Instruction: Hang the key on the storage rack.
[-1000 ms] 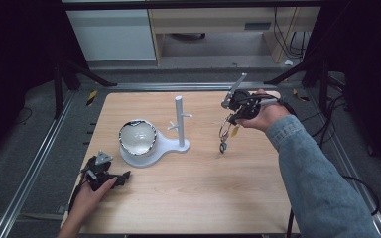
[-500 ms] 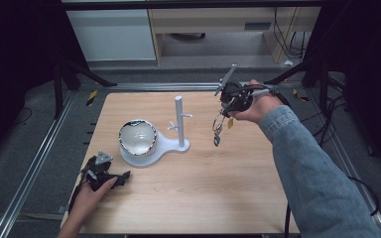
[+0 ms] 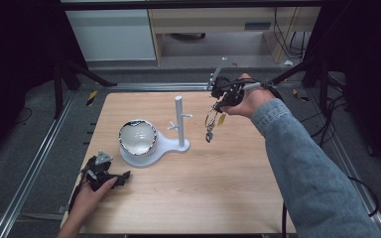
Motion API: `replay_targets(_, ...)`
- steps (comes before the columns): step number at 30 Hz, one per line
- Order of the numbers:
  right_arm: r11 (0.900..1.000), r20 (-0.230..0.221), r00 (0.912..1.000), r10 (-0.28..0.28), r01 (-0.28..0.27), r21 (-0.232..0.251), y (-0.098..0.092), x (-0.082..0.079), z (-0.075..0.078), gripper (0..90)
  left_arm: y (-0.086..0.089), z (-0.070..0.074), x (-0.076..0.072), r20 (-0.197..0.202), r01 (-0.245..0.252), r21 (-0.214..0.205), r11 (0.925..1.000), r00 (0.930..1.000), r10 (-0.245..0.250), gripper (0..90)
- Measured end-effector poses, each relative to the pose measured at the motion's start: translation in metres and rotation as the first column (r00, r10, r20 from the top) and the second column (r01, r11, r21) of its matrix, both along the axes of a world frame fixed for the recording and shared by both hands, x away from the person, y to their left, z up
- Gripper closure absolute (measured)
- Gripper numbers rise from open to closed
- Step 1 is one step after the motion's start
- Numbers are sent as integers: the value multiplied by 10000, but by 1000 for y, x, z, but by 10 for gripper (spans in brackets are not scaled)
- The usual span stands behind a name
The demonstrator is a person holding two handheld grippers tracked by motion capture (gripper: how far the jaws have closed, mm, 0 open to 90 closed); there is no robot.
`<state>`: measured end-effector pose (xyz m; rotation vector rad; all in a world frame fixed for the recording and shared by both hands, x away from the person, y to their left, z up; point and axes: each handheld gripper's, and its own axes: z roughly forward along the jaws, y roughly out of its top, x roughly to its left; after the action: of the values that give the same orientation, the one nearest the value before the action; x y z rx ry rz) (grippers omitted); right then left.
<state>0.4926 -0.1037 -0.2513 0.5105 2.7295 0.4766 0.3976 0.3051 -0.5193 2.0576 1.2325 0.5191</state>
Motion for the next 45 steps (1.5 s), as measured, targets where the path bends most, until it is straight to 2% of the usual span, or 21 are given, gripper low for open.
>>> replay_targets(7, 10000, 60, 10000, 50, -50, -65, 5, -1, 6, 889, 0, 0, 0, 2, -8, 1, 10000, 10000, 8, 0)
replay_targets(17, 9995, 165, 9997, 174, -170, -262, 13, -3, 21, 889, 0, 0, 0, 3, -8, 0, 10000, 10000, 8, 0)
replay_targets(21, 9989, 257, 9993, 286, -276, -385, 21, -3, 31, 889, 0, 0, 0, 5, -6, 0, 10000, 10000, 6, 0)
replay_targets(28, 9980, 302, 9986, 430, -415, -482, 31, -3, 37, 889, 0, 0, 0, 3, -4, 4, 10000, 10000, 4, 0)
replay_targets(35, 9960, 368, 9967, 718, -698, -553, 46, -3, 38, 889, 0, 0, 0, 2, -3, 5, 10000, 10000, 3, 0)
replay_targets(45, 9935, 93, 9960, 887, -878, -732, 61, 2, 27, 889, 0, 0, 0, 1, -6, 1, 10000, 10000, 6, 0)
